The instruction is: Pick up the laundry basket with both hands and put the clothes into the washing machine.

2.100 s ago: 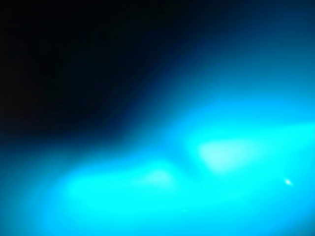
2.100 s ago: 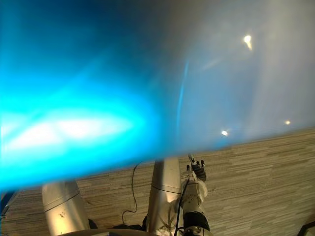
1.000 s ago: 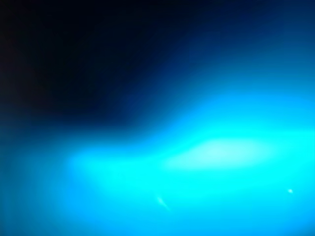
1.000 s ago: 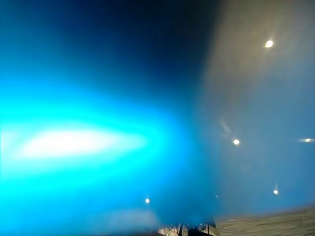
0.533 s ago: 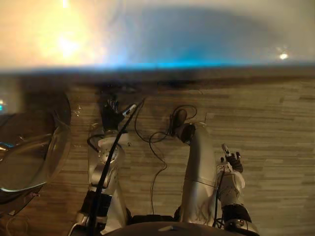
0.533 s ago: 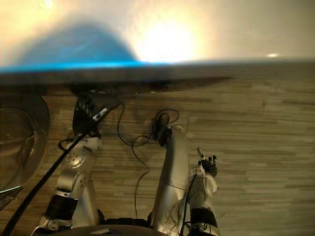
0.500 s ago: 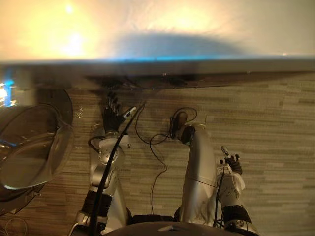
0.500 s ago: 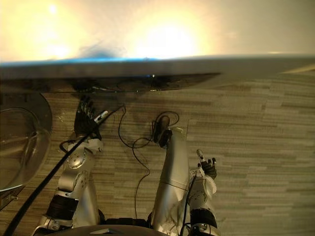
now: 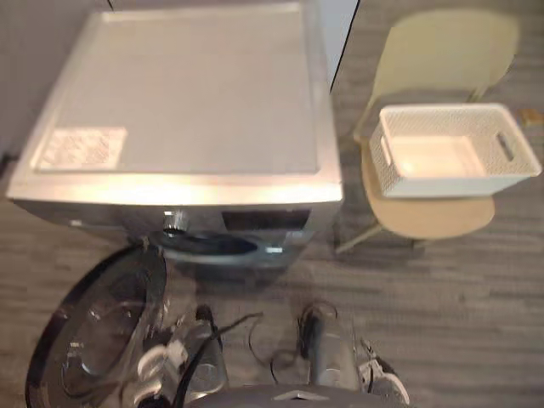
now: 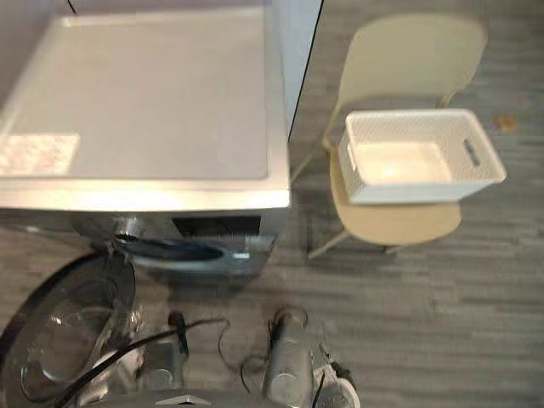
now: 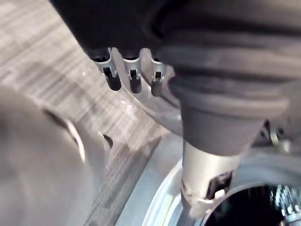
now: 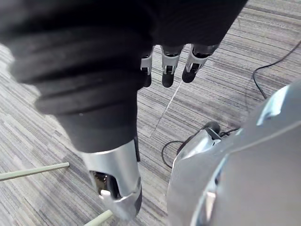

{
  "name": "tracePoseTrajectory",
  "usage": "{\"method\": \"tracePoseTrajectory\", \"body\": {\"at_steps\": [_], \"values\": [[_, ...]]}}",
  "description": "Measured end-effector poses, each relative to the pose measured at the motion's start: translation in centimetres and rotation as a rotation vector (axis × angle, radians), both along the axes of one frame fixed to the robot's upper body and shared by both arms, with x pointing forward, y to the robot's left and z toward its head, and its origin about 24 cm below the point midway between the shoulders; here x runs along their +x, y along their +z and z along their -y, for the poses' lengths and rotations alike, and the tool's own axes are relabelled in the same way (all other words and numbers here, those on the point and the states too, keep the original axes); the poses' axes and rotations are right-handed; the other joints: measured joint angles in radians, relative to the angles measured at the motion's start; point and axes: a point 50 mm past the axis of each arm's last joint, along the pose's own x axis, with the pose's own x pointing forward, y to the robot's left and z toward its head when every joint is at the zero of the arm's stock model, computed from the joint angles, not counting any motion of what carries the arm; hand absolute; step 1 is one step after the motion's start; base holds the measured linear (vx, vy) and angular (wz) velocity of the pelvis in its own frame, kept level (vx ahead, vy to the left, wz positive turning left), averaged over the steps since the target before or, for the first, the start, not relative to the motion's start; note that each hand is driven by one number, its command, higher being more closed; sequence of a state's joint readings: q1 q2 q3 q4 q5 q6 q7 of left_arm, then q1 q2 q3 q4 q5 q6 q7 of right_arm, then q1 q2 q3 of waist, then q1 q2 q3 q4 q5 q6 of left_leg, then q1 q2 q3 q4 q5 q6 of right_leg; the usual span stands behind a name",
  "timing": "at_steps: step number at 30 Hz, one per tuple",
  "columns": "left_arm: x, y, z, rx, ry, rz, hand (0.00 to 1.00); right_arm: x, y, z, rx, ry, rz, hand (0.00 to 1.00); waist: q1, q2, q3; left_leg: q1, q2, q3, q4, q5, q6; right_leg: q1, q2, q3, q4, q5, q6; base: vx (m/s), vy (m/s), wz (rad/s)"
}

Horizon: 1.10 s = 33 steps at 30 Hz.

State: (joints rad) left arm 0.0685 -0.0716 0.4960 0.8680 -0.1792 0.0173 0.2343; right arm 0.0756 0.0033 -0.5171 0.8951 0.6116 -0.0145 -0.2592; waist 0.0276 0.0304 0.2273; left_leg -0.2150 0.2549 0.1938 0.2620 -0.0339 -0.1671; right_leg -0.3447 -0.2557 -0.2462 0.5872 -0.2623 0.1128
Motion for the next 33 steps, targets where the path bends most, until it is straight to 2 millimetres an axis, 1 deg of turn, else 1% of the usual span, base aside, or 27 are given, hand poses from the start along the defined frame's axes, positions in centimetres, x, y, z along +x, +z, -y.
{"method": "tracePoseTrajectory", "body": {"at_steps": [2,3,4,5,6,7,8,9,10,12,13,14,15,16,17,18,20,21,24,26,27,28,29,30,31,32,33], "values": [[-1.8,-0.7,0.0,-0.022,0.053,-0.059,0.0,-0.5,-0.2,0.1,-0.009,0.01,-0.021,0.0,0.002,0.009,-0.033,0.046,-0.007,-0.001,-0.074,0.049,0.013,0.042,-0.002,-0.033,-0.028,-0.005,0.005,0.1,-0.072,0.43],[-2.5,-1.0,0.3,-0.041,0.069,-0.083,0.0,-0.4,-0.2,0.2,-0.014,0.02,-0.022,0.0,0.0,0.011,-0.042,0.055,-0.013,0.018,-0.087,0.086,0.039,0.077,-0.013,-0.066,-0.041,-0.013,0.01,0.05,-0.067,0.87],[-2.6,-1.0,0.2,-0.043,0.08,-0.083,0.0,-0.4,-0.2,0.2,-0.011,0.012,-0.015,0.0,-0.001,0.006,-0.044,0.054,-0.02,0.062,-0.088,0.143,0.071,0.114,-0.026,-0.101,-0.061,-0.019,0.001,0.01,-0.063,0.92],[-2.7,-1.0,0.1,-0.042,0.081,-0.087,0.0,-0.3,-0.1,0.2,-0.009,0.011,-0.008,0.0,0.002,0.005,-0.047,0.057,-0.024,0.073,-0.102,0.178,0.079,0.13,-0.027,-0.116,-0.074,-0.014,-0.008,-0.06,-0.041,0.81],[-3.3,-1.1,0.2,-0.045,0.085,-0.104,0.0,0.4,-0.1,-0.1,-0.006,0.016,0.006,0.0,0.007,-0.003,-0.066,0.045,-0.02,0.097,-0.095,0.18,0.082,0.143,-0.032,-0.15,-0.109,0.011,-0.047,-0.06,0.003,0.36],[-3.4,-1.1,-0.1,-0.046,0.097,-0.104,0.0,1.5,0.2,-0.1,-0.008,0.009,0.037,0.0,0.015,0.004,-0.067,-0.028,0.037,0.138,0.25,-0.003,0.12,0.152,-0.034,-0.173,-0.1,0.026,-0.044,-0.05,0.019,0.21],[-3.9,-1.2,-0.1,-0.048,0.101,-0.117,0.0,1.7,0.4,0.1,-0.014,0.008,0.048,0.0,0.017,0.007,-0.069,-0.05,0.062,0.144,0.419,-0.046,0.14,0.163,-0.032,-0.181,-0.091,0.027,-0.046,-0.04,0.047,0.0],[-4.7,-1.5,0.1,-0.057,0.102,-0.142,0.0,1.7,0.5,0.4,-0.022,0.001,0.051,0.0,0.024,0.018,-0.076,-0.048,0.089,0.149,0.617,-0.063,0.146,0.181,-0.032,-0.197,-0.074,0.028,-0.048,-0.04,0.078,0.07],[-5.5,-1.7,0.5,-0.071,0.103,-0.168,0.0,1.9,0.8,1.0,-0.046,-0.001,0.068,0.0,0.023,0.047,-0.092,-0.036,0.098,0.157,0.675,-0.059,0.145,0.209,-0.023,-0.217,-0.066,0.026,-0.044,-0.04,0.112,0.43],[-5.4,-1.6,0.0,-0.056,0.104,-0.163,0.0,1.4,0.4,0.3,-0.019,-0.007,0.052,0.0,-0.003,0.004,-0.12,-0.011,0.016,0.155,0.539,-0.059,0.134,0.217,-0.046,-0.232,-0.127,0.025,-0.03,-0.05,0.082,0.77],[-4.8,-1.4,-0.7,-0.035,0.097,-0.148,0.0,0.8,-0.2,-0.8,0.025,-0.02,0.022,0.0,-0.014,-0.041,-0.135,0.067,-0.036,0.154,0.422,-0.097,0.118,0.246,-0.048,-0.241,-0.235,0.1,-0.063,-0.11,0.078,0.54],[-4.7,-1.4,-0.7,-0.035,0.091,-0.151,0.0,0.8,-0.4,-0.8,0.033,-0.028,0.014,0.0,-0.005,-0.021,-0.134,0.114,-0.011,0.155,0.396,-0.12,0.093,0.261,-0.016,-0.256,-0.289,0.155,-0.065,-0.1,0.112,0.38],[-4.9,-1.6,0.0,-0.055,0.076,-0.167,0.0,1.0,-0.3,-0.4,0.029,-0.033,0.015,0.0,-0.009,0.006,-0.135,0.169,-0.009,0.129,0.264,-0.175,0.037,0.26,0.02,-0.267,-0.317,0.182,-0.07,-0.09,0.134,0.29],[-4.7,-1.8,0.8,-0.074,0.038,-0.179,0.0,1.0,-0.4,-0.2,0.037,-0.036,0.002,0.0,-0.027,0.035,-0.139,0.226,-0.034,0.127,0.109,-0.204,0.026,0.259,0.054,-0.275,-0.347,0.196,-0.054,-0.04,0.106,0.4],[-4.4,-1.8,1.1,-0.073,0.009,-0.176,0.0,1.0,-0.4,-0.2,0.042,-0.039,-0.002,0.0,-0.032,0.033,-0.138,0.242,-0.045,0.126,0.044,-0.204,0.027,0.256,0.054,-0.287,-0.362,0.208,-0.054,-0.1,0.129,0.38],[-3.4,-1.7,1.3,-0.069,-0.043,-0.158,0.0,0.9,-0.6,-0.4,0.06,-0.038,-0.016,0.0,-0.027,0.021,-0.13,0.264,-0.065,0.121,-0.038,-0.196,0.045,0.243,0.052,-0.288,-0.371,0.227,-0.058,-0.15,0.091,0.16],[-3.1,-1.5,1.0,-0.043,-0.105,-0.159,0.0,0.2,-1.0,-0.8,0.082,-0.032,-0.051,0.0,-0.036,0.005,-0.123,0.273,-0.086,0.114,-0.068,-0.17,0.054,0.25,0.044,-0.287,-0.389,0.248,-0.065,-0.18,0.065,0.09],[-2.7,-1.5,1.2,-0.03,-0.166,-0.161,0.0,-0.8,-1.3,-0.9,0.089,-0.036,-0.08,0.0,-0.044,-0.011,-0.116,0.296,-0.104,0.106,-0.112,-0.148,0.061,0.27,0.033,-0.291,-0.398,0.257,-0.061,-0.17,0.034,0.17],[-2.0,-1.4,1.4,0.006,-0.295,-0.159,0.0,-2.8,-1.7,-1.0,0.103,-0.03,-0.14,0.0,-0.052,-0.023,-0.118,0.353,-0.166,0.098,-0.274,-0.056,0.082,0.264,-0.002,-0.294,-0.404,0.266,-0.054,-0.16,0.052,0.16],[-1.8,-1.3,1.5,0.016,-0.322,-0.161,0.0,-2.9,-1.8,-1.2,0.104,-0.012,-0.151,0.0,-0.055,-0.032,-0.102,0.358,-0.182,0.098,-0.31,-0.03,0.09,0.253,-0.011,-0.29,-0.407,0.28,-0.052,-0.1,0.047,0.03],[-1.5,-1.3,1.4,0.024,-0.339,-0.161,0.0,-2.7,-1.8,-1.3,0.108,-0.012,-0.146,0.0,-0.056,-0.027,-0.097,0.358,-0.194,0.099,-0.323,-0.016,0.098,0.246,-0.019,-0.286,-0.408,0.292,-0.052,-0.12,0.074,-0.03],[-1.3,-1.3,1.3,0.033,-0.354,-0.162,0.0,-2.4,-1.7,-1.3,0.107,-0.001,-0.141,0.0,-0.055,-0.042,-0.084,0.361,-0.203,0.104,-0.334,-0.01,0.102,0.243,-0.024,-0.278,-0.409,0.308,-0.052,-0.12,0.067,-0.05],[-1.3,-1.2,1.0,0.044,-0.364,-0.169,0.0,-2.5,-1.8,-1.6,0.113,0.001,-0.143,0.0,-0.052,-0.04,-0.08,0.368,-0.206,0.107,-0.335,-0.007,0.106,0.245,-0.024,-0.253,-0.408,0.318,-0.054,-0.14,0.081,-0.02],[-1.2,-1.2,0.7,0.057,-0.375,-0.173,0.0,-2.5,-1.8,-1.7,0.114,0.015,-0.144,0.0,-0.055,-0.051,-0.073,0.37,-0.208,0.108,-0.331,-0.009,0.11,0.241,-0.022,-0.206,-0.401,0.35,-0.045,-0.12,0.099,-0.04],[-1.1,-1.2,0.6,0.058,-0.381,-0.178,0.0,-2.1,-1.7,-1.8,0.112,0.036,-0.13,0.0,-0.053,-0.049,-0.064,0.362,-0.187,0.122,-0.308,-0.008,0.128,0.218,-0.002,-0.155,-0.395,0.462,-0.027,-0.12,0.111,-0.19],[-1.4,-1.3,0.7,0.044,-0.362,-0.182,0.0,-1.4,-1.5,-1.4,0.094,0.064,-0.102,0.0,-0.039,-0.027,-0.067,0.355,-0.16,0.152,-0.294,-0.009,0.134,0.19,0.011,-0.089,-0.314,0.433,-0.026,-0.08,0.086,-0.23],[-1.5,-1.3,0.4,0.047,-0.347,-0.185,0.0,-1.5,-1.5,-1.7,0.098,0.075,-0.1,0.0,-0.04,-0.04,-0.066,0.353,-0.158,0.151,-0.285,-0.009,0.134,0.165,-0.002,-0.063,-0.188,0.354,-0.027,-0.05,0.0,-0.07]]}}
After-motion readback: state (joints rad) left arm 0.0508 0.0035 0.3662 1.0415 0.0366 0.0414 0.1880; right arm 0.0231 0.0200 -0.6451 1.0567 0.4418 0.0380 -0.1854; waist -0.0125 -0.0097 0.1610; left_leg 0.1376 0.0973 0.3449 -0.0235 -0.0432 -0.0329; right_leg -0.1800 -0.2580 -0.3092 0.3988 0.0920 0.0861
